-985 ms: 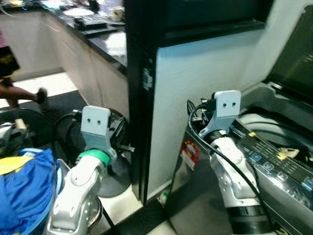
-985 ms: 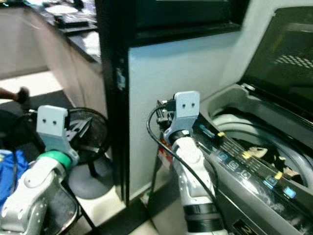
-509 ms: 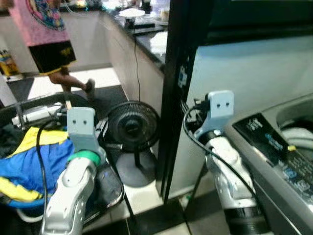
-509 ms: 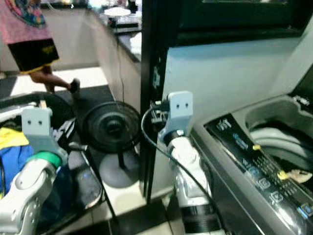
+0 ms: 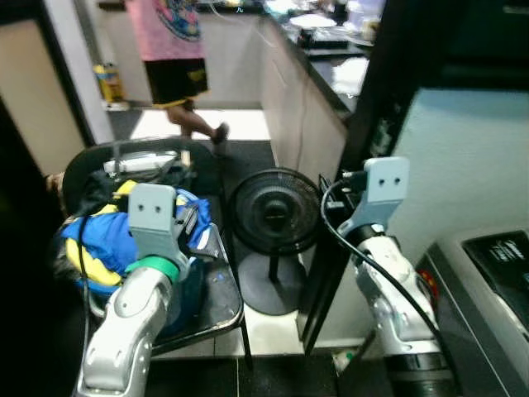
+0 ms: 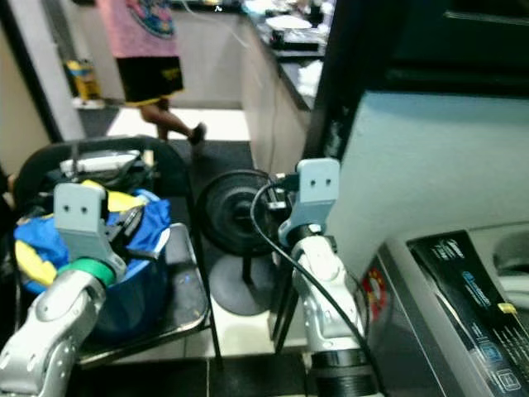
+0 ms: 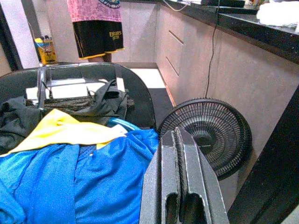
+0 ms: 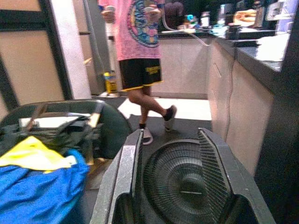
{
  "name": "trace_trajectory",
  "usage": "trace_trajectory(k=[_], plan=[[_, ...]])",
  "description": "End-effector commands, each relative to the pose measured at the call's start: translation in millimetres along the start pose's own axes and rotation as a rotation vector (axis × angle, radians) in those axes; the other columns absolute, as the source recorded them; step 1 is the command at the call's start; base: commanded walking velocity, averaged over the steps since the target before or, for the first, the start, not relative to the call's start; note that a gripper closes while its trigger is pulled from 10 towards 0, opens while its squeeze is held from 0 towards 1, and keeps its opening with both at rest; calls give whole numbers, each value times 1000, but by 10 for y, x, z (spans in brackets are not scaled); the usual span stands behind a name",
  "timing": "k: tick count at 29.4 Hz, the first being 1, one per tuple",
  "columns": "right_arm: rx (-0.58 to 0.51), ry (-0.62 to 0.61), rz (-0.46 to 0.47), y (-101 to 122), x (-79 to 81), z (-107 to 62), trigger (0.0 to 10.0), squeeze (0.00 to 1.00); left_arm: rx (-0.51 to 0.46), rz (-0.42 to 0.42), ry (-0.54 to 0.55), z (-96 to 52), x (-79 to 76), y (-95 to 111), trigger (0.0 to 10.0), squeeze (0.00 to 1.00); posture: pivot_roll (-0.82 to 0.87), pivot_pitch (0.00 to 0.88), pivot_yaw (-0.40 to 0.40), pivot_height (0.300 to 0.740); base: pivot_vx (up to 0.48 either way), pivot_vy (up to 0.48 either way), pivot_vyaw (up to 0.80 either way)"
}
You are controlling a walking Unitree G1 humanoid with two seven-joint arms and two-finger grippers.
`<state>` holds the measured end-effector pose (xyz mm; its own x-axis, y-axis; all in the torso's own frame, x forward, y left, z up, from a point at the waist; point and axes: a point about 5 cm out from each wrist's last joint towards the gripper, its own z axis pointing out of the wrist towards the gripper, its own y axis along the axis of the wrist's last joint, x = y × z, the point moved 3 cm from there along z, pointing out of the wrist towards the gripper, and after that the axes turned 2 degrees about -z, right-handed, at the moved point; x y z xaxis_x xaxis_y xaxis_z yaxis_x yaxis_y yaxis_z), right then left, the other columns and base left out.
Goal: Clothes washing
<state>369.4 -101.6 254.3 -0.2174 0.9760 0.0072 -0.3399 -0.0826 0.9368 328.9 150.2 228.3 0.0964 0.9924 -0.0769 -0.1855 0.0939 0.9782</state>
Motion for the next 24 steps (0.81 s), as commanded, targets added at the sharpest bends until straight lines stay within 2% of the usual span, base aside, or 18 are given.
trace_trajectory(k=[1,8,14,16,18,19,22,24], plan=[[-4,-32,17,-10,-87,-31,10000,0,4,-5,-22,-14,-53,-24,10000,0,-22,13,-5,740,0,480,0],[-4,-30,23,-17,-80,-41,10000,0,1,-6,-29,-19,-68,-20,10000,0,-20,6,-6,740,0,480,0],[46,-33,39,-105,-74,-63,10000,0,66,19,-22,-39,-50,-150,10000,0,-20,7,-8,740,0,0,0],[86,-26,30,-189,-62,-82,10000,0,115,43,15,-64,12,-297,10000,0,-22,7,-9,740,0,0,0],[134,-11,-17,-299,-46,-108,10000,0,159,76,84,-82,100,-439,10000,0,-23,9,-10,740,0,0,0],[134,-11,-17,-299,-46,-108,10000,0,159,76,84,-82,100,-439,10000,0,-23,9,-10,740,0,0,0],[237,-10,-94,-572,-57,-178,10000,0,155,115,185,-92,248,-571,10000,0,-23,10,-12,740,0,0,0],[269,-6,-88,-683,-61,-223,10000,0,160,115,182,-114,281,-641,10000,0,-21,13,-13,740,0,0,0]])
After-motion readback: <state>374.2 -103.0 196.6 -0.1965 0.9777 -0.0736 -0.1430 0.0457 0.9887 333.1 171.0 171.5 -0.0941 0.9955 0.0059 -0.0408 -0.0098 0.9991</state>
